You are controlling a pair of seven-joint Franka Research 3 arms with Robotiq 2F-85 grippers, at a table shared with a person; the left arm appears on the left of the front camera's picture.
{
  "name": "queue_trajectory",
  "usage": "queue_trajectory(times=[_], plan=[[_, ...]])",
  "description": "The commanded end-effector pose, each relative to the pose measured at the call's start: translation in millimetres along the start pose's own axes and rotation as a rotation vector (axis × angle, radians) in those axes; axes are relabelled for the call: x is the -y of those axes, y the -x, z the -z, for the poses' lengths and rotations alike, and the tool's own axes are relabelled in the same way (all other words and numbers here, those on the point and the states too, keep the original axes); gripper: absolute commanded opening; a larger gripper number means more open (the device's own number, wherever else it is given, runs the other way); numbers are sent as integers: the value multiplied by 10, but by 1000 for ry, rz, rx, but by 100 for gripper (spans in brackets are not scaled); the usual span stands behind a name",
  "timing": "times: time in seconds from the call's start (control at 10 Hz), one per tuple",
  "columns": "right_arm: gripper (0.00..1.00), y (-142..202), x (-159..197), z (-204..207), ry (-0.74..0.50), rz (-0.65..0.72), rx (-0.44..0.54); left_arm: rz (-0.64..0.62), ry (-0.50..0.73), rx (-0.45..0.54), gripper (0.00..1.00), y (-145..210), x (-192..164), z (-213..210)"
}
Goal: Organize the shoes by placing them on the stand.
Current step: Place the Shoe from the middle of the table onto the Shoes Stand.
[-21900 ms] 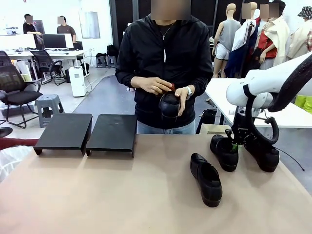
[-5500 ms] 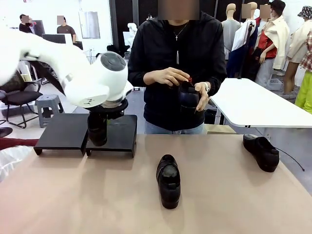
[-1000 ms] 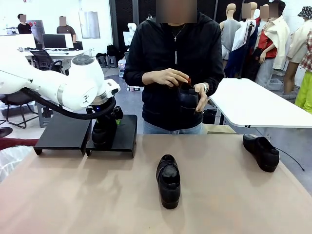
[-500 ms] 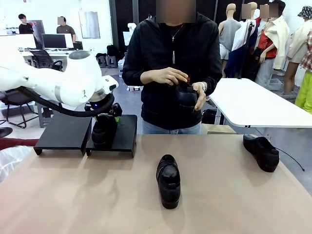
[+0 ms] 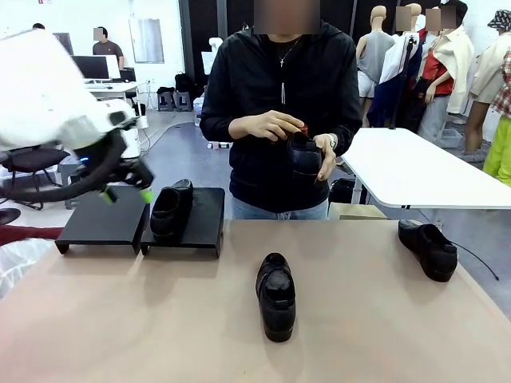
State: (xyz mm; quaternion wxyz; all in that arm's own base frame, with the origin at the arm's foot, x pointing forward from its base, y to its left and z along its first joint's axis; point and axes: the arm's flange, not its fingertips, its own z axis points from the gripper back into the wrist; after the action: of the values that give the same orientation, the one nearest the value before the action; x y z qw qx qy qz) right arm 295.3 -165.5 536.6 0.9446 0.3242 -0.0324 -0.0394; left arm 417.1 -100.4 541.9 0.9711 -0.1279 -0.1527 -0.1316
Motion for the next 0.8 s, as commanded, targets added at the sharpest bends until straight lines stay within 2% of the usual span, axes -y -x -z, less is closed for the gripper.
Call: queue_trajectory(times=[0.0,0.2,0.3,0.4,0.5,0.7], plan=[[100,7,-5,-33,-1,-3,0,-45,137,-45,100,707,-471,-50],[100,7,-5,-33,-1,-3,0,-199,473,86,100,1245,-905,125],[100,7,-5,-33,-1,-3,0,-248,494,97,100,1381,-920,341],[100,7,-5,-33,-1,-3,0,-350,425,126,100,1397,-866,439],[100,7,-5,-33,-1,-3,0,-197,426,54,100,1223,-934,81],[100,7,-5,-33,-1,-3,0,-197,426,54,100,1223,-934,81]])
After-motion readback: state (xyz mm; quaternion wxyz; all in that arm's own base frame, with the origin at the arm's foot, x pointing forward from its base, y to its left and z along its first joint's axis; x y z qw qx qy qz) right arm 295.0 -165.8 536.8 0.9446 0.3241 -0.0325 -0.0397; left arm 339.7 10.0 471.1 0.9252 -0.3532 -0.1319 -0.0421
